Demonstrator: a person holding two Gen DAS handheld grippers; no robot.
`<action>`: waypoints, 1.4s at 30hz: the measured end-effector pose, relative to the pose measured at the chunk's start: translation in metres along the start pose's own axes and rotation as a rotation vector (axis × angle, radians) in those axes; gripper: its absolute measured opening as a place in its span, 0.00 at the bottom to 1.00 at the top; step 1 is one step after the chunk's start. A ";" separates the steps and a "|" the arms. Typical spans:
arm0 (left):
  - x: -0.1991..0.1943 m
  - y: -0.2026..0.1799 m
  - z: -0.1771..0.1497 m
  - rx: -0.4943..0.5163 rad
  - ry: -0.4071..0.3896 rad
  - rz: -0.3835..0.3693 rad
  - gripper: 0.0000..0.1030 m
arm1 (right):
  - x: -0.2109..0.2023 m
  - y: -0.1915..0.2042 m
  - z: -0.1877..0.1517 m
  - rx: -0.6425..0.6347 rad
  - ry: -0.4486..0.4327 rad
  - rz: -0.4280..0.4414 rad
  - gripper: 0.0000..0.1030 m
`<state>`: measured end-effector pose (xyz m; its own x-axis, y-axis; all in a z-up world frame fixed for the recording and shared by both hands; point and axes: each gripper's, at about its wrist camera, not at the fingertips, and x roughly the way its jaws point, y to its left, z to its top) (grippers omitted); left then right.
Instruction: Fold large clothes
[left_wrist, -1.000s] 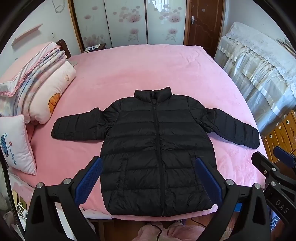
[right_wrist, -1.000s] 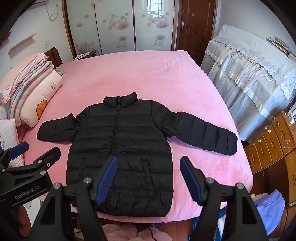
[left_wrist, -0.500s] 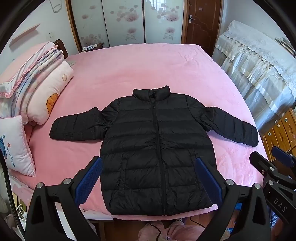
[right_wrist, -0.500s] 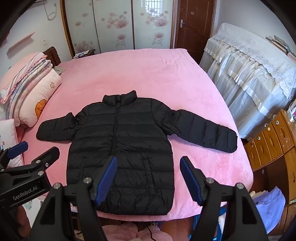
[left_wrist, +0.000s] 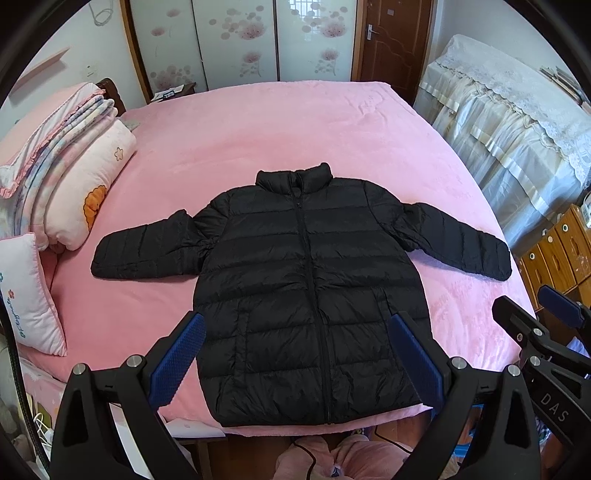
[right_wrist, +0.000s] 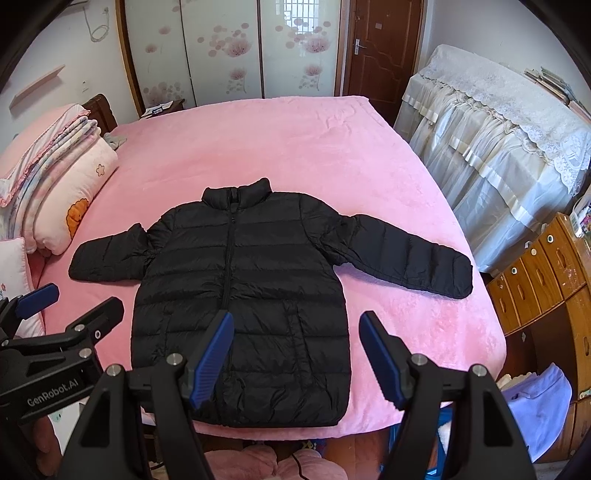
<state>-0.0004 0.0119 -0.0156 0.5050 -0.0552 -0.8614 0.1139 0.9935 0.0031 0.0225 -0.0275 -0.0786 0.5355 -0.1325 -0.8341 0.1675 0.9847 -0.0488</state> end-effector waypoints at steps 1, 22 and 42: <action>0.001 0.000 0.000 0.001 0.005 -0.001 0.96 | 0.000 0.000 -0.001 0.002 0.002 0.000 0.69; 0.004 0.007 0.003 0.014 0.032 -0.004 0.96 | 0.004 0.005 0.000 0.010 0.024 -0.002 0.69; 0.011 0.014 0.002 0.025 0.042 -0.007 0.96 | 0.009 0.013 0.001 0.016 0.035 -0.006 0.69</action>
<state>0.0085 0.0247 -0.0239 0.4677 -0.0573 -0.8820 0.1386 0.9903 0.0092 0.0304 -0.0156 -0.0864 0.5050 -0.1345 -0.8525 0.1839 0.9819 -0.0460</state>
